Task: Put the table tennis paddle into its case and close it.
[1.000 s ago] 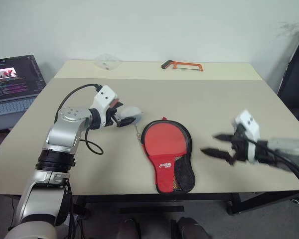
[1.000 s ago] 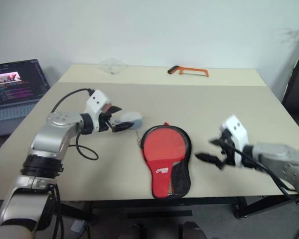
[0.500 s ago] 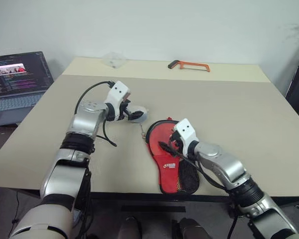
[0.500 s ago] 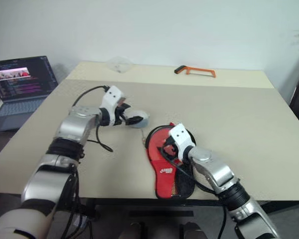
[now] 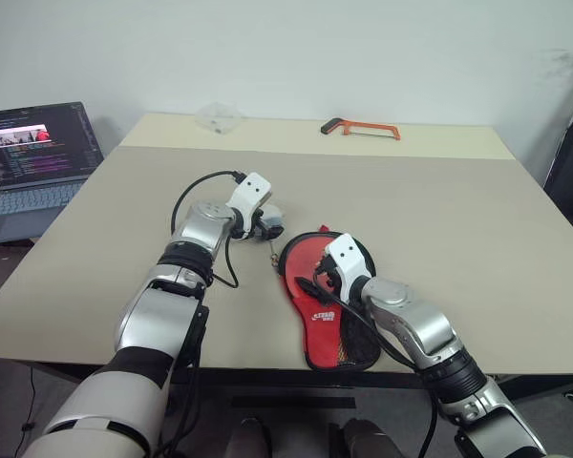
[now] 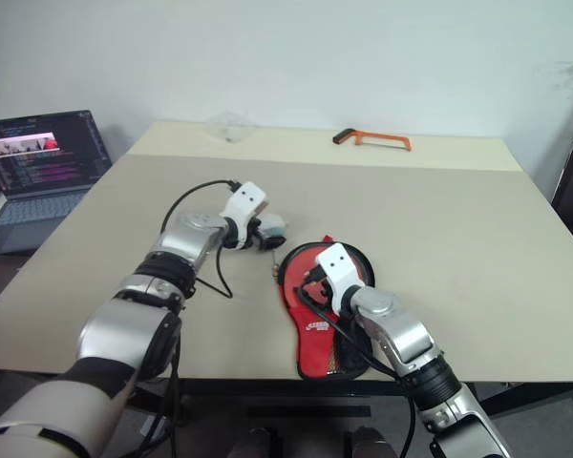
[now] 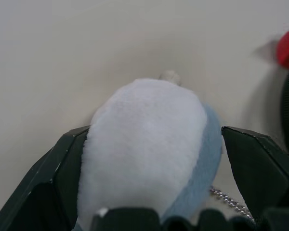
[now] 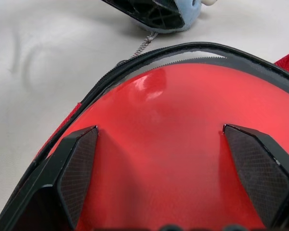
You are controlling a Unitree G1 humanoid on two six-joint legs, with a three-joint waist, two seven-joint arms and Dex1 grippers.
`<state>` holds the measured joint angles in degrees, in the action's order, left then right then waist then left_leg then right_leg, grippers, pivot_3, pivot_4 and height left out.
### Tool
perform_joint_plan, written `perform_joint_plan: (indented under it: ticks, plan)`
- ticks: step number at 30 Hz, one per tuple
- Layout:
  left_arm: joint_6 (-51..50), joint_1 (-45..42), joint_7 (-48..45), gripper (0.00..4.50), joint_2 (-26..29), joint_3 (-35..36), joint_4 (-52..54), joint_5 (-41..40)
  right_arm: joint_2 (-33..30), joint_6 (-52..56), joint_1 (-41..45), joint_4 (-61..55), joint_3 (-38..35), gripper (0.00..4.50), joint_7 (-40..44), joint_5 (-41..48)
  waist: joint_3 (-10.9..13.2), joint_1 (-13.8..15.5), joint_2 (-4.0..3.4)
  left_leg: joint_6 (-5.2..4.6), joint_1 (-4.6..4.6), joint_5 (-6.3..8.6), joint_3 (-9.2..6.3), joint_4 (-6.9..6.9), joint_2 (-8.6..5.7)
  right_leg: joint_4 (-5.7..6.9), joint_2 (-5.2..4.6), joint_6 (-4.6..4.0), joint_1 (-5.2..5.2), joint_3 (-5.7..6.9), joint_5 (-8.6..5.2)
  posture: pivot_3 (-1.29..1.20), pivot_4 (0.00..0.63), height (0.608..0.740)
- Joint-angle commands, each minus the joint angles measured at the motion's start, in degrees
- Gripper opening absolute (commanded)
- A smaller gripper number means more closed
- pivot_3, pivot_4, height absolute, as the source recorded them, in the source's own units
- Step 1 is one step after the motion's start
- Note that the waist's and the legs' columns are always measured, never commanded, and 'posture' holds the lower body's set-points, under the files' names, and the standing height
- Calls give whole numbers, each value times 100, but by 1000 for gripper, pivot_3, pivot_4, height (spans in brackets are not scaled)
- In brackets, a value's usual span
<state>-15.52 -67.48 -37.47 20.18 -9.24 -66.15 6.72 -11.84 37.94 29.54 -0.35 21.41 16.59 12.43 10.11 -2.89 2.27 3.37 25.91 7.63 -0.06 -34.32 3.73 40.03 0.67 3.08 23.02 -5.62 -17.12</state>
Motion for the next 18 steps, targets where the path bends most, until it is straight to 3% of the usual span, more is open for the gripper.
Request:
perform_joint_plan:
  ticks: [1, 4, 7, 13, 15, 18]
  plan:
    - [59, -223, 385, 4500, -156, 70, -322, 97, 58, 238, -51, 282, 3, 4467, 25, -218, -2, -1, 0, 0, -4, 0, 0, -2, 0, 0, 0, 1, -5, 0, 0, 0, 150, 740]
    - [123, -335, 662, 4500, -240, 139, -497, 128, 123, 261, -23, 317, -30, 4467, 49, -285, -3, -3, 0, 0, -6, 0, -1, -8, 0, 0, 0, 6, -11, 0, 4, 0, 150, 740]
    - [223, -546, 986, 3640, -398, 167, -663, 180, 173, 515, 66, 496, -70, 4500, -19, -394, -3, 1, 1, 0, -6, 0, -1, -16, 0, -1, 0, 10, -15, 0, 6, 0, 150, 740]
    - [407, -929, 1505, 1514, -551, 268, -890, 253, 246, 906, 250, 872, -40, 4500, -31, -602, -3, -2, 1, 0, -7, 0, -2, -37, -1, -3, 0, 22, -26, -1, 16, 0, 150, 740]
    - [509, -1026, 1684, 1002, -583, 217, -948, 364, 265, 961, 299, 927, -44, 4500, 6, -623, -3, -17, 1, 0, -10, 0, -3, -39, -1, -3, 0, 25, -28, -2, 22, 0, 150, 740]
    - [677, -1190, 2017, 645, -636, 78, -1041, 620, 257, 994, 348, 959, 45, 4500, 133, -658, -3, -23, 1, -1, -11, -1, -3, -40, -2, -3, 0, 30, -28, -3, 32, 0, 150, 740]
